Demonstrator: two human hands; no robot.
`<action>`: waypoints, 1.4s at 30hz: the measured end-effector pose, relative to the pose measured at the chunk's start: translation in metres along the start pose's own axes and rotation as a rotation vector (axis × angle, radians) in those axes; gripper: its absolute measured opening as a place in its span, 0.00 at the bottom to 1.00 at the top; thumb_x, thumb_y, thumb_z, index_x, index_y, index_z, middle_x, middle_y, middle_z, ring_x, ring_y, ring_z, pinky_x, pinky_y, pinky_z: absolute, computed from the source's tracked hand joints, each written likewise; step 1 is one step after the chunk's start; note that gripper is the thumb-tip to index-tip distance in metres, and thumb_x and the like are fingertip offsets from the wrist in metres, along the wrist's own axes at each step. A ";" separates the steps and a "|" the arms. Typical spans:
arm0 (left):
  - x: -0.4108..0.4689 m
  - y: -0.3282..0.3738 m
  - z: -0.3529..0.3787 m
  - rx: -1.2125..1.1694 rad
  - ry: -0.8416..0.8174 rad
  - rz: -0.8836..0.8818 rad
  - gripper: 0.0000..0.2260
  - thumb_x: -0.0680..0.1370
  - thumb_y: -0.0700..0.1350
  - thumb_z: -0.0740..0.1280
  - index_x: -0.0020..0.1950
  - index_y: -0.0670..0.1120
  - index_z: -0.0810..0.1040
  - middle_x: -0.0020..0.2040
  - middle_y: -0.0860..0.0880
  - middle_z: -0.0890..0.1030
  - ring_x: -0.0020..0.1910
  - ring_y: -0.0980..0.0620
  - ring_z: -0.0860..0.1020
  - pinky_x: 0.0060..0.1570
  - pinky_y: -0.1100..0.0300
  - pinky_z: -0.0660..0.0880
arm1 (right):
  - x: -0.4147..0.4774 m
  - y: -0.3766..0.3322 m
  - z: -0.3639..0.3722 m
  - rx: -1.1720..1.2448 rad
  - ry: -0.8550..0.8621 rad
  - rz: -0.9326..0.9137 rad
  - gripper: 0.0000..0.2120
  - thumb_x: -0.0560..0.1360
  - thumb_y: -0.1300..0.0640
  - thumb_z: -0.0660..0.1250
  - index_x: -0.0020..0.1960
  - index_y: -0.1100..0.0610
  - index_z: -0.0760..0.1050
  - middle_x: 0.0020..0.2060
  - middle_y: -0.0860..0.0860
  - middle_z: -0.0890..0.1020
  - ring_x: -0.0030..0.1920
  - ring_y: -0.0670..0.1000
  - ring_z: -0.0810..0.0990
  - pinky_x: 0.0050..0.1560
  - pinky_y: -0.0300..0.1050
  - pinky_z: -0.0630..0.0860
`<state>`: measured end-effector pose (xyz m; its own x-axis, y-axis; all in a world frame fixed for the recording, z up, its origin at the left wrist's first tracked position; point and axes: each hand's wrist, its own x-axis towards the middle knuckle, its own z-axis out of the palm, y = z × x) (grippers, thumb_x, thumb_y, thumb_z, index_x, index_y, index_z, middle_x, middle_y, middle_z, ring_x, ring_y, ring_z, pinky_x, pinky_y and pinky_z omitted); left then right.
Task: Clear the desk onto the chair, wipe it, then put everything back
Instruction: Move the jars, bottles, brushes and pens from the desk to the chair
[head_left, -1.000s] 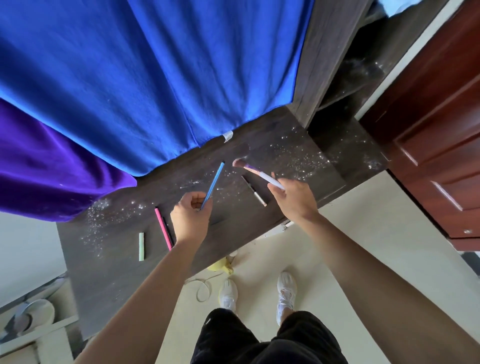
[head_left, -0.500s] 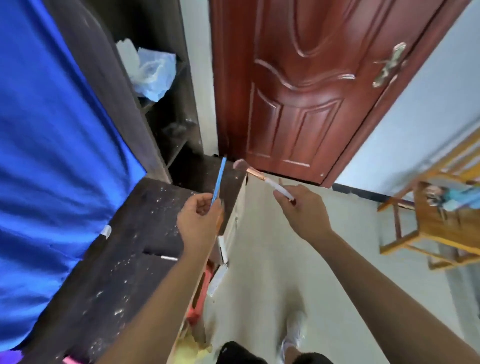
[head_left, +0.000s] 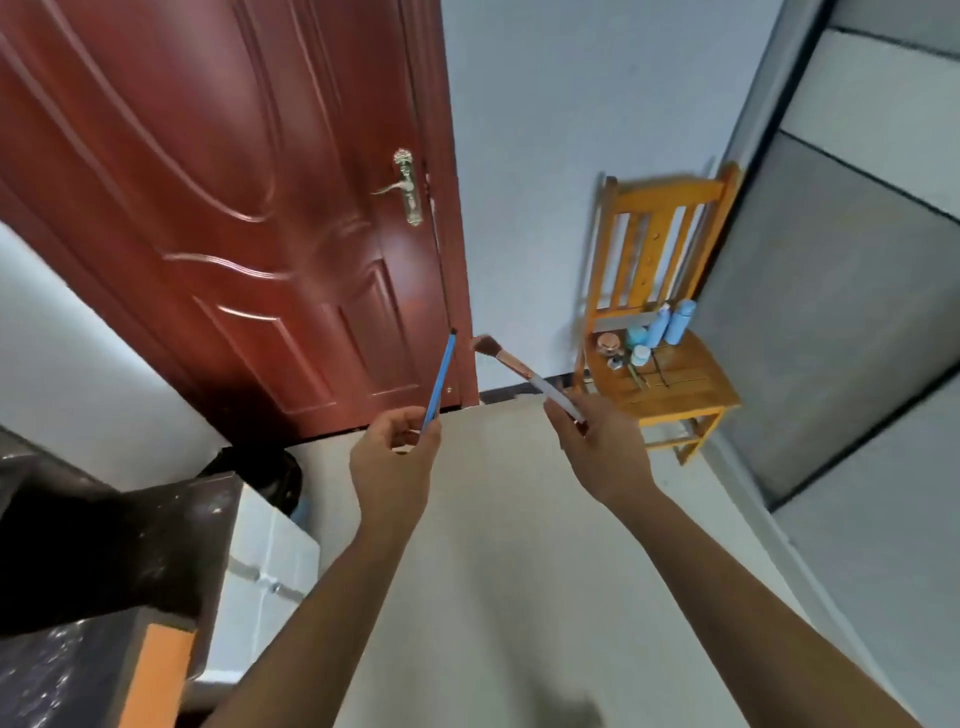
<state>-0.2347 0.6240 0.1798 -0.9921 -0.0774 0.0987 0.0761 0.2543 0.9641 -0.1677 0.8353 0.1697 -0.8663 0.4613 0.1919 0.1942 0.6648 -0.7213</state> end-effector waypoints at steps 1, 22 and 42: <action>0.001 0.006 0.028 0.001 -0.019 0.002 0.06 0.74 0.43 0.75 0.45 0.54 0.82 0.37 0.55 0.83 0.34 0.57 0.78 0.35 0.63 0.74 | 0.012 0.017 -0.015 0.003 0.006 0.005 0.13 0.81 0.45 0.62 0.43 0.50 0.76 0.32 0.48 0.77 0.32 0.48 0.75 0.32 0.46 0.71; 0.168 0.017 0.483 -0.032 -0.368 -0.167 0.08 0.72 0.44 0.77 0.42 0.56 0.82 0.37 0.59 0.82 0.36 0.58 0.79 0.34 0.67 0.76 | 0.310 0.309 -0.128 -0.172 0.067 0.433 0.14 0.81 0.42 0.62 0.41 0.49 0.74 0.32 0.45 0.75 0.34 0.46 0.75 0.30 0.42 0.69; 0.156 -0.115 0.772 0.281 -0.188 -0.669 0.06 0.74 0.47 0.76 0.44 0.47 0.81 0.40 0.49 0.83 0.42 0.45 0.82 0.44 0.50 0.83 | 0.467 0.614 -0.079 -0.279 -0.566 0.603 0.17 0.83 0.40 0.54 0.46 0.51 0.73 0.33 0.45 0.75 0.34 0.44 0.74 0.31 0.39 0.65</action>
<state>-0.4747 1.3266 -0.1063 -0.8198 -0.1418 -0.5548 -0.5528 0.4491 0.7020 -0.4167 1.5060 -0.1312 -0.6635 0.4688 -0.5831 0.7347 0.5554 -0.3895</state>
